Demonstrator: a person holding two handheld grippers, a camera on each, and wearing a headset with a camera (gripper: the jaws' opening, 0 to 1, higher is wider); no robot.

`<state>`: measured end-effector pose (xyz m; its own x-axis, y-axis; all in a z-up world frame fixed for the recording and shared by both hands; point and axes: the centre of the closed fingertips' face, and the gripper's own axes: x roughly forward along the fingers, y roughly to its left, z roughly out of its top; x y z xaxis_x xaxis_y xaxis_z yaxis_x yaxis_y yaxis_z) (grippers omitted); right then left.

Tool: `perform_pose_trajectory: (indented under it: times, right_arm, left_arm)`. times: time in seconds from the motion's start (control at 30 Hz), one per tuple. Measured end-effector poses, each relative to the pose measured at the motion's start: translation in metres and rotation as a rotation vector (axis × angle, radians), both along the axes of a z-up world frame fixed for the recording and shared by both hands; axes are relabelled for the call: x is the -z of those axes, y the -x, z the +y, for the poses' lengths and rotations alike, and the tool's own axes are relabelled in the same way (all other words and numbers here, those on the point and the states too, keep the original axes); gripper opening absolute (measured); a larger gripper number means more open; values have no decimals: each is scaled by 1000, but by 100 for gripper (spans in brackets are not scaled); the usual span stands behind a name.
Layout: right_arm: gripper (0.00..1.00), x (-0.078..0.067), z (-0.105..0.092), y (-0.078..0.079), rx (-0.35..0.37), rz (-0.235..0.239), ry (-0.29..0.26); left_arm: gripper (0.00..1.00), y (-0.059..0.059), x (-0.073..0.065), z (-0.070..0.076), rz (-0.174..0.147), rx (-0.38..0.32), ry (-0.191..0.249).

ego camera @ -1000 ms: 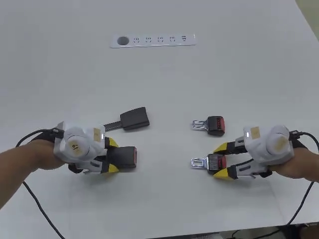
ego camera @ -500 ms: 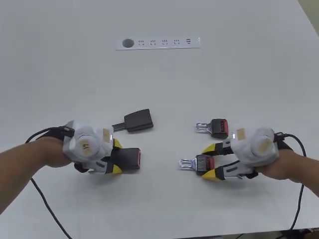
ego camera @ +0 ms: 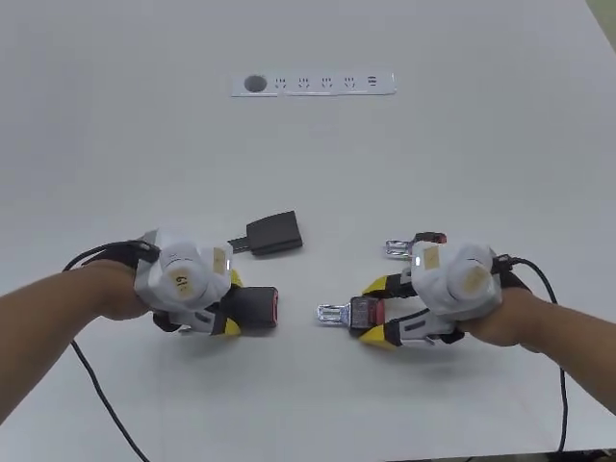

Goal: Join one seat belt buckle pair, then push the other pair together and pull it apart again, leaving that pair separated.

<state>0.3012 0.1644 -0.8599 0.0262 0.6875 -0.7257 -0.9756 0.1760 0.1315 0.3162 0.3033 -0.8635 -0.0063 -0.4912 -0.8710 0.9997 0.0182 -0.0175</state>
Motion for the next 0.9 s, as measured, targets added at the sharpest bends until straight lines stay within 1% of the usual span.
perform_pose_trajectory:
  times: [0.17, 0.37, 0.4, 0.63, 0.77, 0.8, 0.9]
  right_arm:
    - [35, -1, 17, -3, -6, 6, -7]
    - [35, -1, 35, -11, -1, 10, -8]
    - [35, -2, 40, -13, -8, 5, -13]
    - [35, -1, 57, -14, -12, 1, -26]
    - [35, -1, 65, -14, -9, 2, -31]
    - [35, -1, 65, -15, -13, 0, -26]
    - [35, -1, 63, -13, -8, 3, -35]
  left_arm:
    - [34, 0, 0, 0, 0, -1, -7]
    - [34, 0, 0, -1, -2, -10, -5]
    - [34, 0, 0, -1, -3, -12, -5]
    - [34, 1, 0, -2, -6, -19, -8]
    - [34, 2, 0, -3, -7, -22, -6]
    - [34, 1, 0, -3, -8, -20, -7]
    - [34, 1, 0, -3, -9, -22, -4]
